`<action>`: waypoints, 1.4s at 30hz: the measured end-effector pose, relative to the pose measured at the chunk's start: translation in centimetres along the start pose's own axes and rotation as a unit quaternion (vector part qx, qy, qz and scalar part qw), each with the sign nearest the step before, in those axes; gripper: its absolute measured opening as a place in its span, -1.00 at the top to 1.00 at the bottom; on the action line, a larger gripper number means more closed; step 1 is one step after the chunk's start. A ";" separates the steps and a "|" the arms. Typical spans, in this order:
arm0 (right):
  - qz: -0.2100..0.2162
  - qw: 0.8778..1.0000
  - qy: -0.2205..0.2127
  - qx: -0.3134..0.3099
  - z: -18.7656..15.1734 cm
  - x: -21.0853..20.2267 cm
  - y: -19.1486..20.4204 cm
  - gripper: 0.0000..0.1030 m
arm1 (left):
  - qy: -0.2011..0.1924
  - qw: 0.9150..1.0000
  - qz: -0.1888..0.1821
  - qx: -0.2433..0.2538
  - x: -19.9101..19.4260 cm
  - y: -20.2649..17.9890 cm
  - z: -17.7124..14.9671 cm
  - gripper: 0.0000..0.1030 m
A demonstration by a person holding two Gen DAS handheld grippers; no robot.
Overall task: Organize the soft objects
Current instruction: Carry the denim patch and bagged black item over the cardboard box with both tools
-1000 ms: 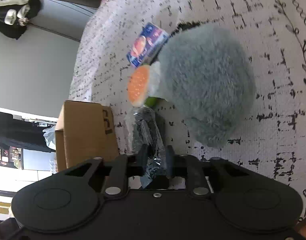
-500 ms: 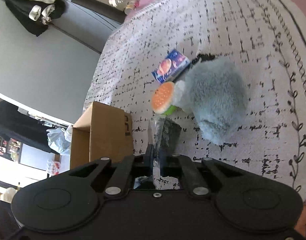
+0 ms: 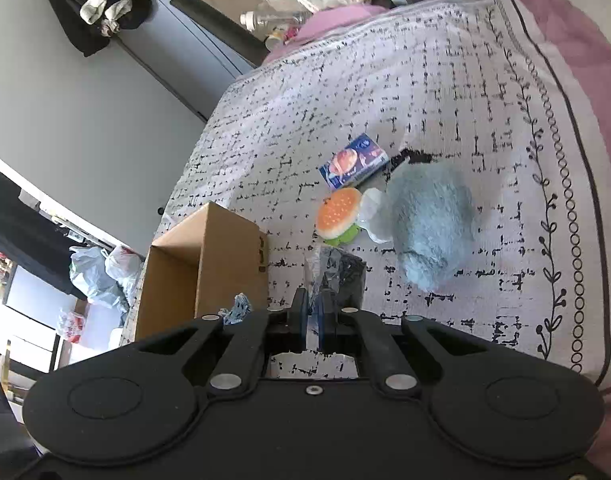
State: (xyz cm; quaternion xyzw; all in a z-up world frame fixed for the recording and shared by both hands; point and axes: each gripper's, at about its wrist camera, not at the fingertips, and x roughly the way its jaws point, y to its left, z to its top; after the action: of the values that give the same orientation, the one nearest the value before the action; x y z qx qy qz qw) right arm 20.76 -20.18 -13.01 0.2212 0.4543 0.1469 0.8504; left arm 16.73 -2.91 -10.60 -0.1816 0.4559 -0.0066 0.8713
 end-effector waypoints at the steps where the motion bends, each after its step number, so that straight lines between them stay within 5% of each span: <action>1: -0.001 1.000 -0.004 -0.002 0.0 -0.3 0.3 0.90 | -0.002 1.000 -0.001 0.001 -0.3 0.1 0.1 0.38; 20: 0.008 0.997 -0.046 -0.067 0.0 -2.7 8.6 0.90 | -0.050 0.999 -0.009 0.020 -5.5 4.0 3.3 0.38; 42: 0.017 0.993 -0.037 -0.107 -2.0 0.6 16.3 0.90 | -0.038 0.999 0.023 -0.013 -4.7 13.3 5.1 0.37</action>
State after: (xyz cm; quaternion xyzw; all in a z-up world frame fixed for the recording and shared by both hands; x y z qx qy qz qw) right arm 18.58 -5.40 -6.10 0.1425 0.4007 0.2010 0.8825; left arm 15.97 11.93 -8.49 -0.1826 0.4265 0.0263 0.8855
